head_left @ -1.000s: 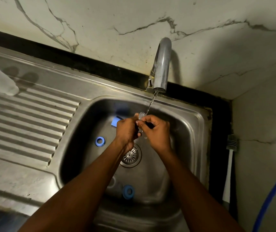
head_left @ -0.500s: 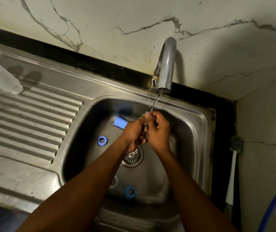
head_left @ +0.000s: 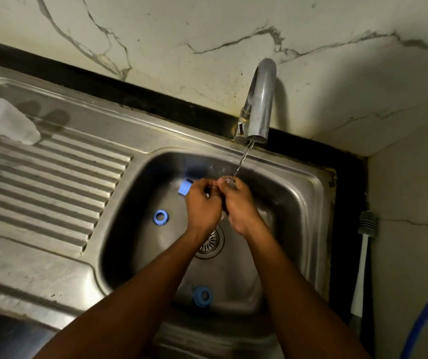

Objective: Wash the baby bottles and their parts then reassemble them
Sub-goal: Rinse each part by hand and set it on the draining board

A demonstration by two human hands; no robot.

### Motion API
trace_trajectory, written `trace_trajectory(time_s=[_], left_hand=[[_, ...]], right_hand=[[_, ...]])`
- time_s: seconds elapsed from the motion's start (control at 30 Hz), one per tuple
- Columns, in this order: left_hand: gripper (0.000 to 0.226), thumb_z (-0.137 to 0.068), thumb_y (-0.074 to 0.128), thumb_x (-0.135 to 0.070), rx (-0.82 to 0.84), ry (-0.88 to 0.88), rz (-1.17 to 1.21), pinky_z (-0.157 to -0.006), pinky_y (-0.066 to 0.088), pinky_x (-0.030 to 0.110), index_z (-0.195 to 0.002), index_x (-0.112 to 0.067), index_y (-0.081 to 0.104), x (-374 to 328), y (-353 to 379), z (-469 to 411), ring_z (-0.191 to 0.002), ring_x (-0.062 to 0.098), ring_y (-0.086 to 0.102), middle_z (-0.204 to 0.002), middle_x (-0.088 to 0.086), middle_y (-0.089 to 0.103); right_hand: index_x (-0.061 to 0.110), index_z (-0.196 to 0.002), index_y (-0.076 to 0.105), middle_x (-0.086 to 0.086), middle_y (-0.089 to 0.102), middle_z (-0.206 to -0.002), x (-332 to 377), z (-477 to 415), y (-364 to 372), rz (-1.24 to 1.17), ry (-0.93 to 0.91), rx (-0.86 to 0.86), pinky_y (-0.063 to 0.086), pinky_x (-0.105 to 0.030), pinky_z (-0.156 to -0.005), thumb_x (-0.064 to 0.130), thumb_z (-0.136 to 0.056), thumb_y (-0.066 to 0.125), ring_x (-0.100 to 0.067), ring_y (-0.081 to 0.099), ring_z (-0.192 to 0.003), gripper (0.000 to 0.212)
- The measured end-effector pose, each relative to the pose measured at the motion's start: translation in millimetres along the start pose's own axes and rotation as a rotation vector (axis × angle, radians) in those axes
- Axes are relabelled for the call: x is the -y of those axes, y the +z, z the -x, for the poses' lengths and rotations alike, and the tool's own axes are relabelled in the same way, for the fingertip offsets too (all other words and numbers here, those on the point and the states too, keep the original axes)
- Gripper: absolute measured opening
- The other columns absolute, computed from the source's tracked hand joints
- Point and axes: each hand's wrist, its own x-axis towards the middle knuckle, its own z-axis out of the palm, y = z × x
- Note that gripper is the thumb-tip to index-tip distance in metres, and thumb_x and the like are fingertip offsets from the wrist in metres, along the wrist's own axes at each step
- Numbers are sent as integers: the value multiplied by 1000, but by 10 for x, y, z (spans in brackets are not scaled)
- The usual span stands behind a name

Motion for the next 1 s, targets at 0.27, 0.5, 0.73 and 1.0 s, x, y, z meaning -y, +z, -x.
trace_trajectory(time_s=[0.27,0.5,0.73,1.0], left_hand=[[26,-104,44,-7,193,-297,358,-80,59,29,-117,-3,66,-70,-68,19,-100,29,70,-109,16,72],[26,-107,44,-20,236,-288,291,-92,55,39,-120,-13,66,-70,-57,59,-102,23,69,-111,8,73],[29,-104,49,-26,298,-321,89,-88,56,38,-123,-9,63,-179,-183,185,-101,25,68,-109,11,71],[38,-96,62,-42,442,-415,180,-72,63,51,-120,-13,59,-866,-317,534,-83,32,75,-104,17,72]], right_hand=[[11,-129,64,-6,68,-122,-256,123,-7,364,-347,-198,48,-22,-94,-3,-92,62,-14,62,-109,40],[9,-108,73,-10,72,-102,-140,49,37,353,-259,-320,52,-25,-83,6,-94,61,-18,68,-92,19],[0,-101,65,-6,67,-93,-189,110,42,390,-22,-156,44,-15,-62,10,-94,62,-16,63,-87,12],[7,-108,73,-10,75,-98,484,727,-371,264,-58,31,60,-30,-74,5,-97,54,-19,71,-86,22]])
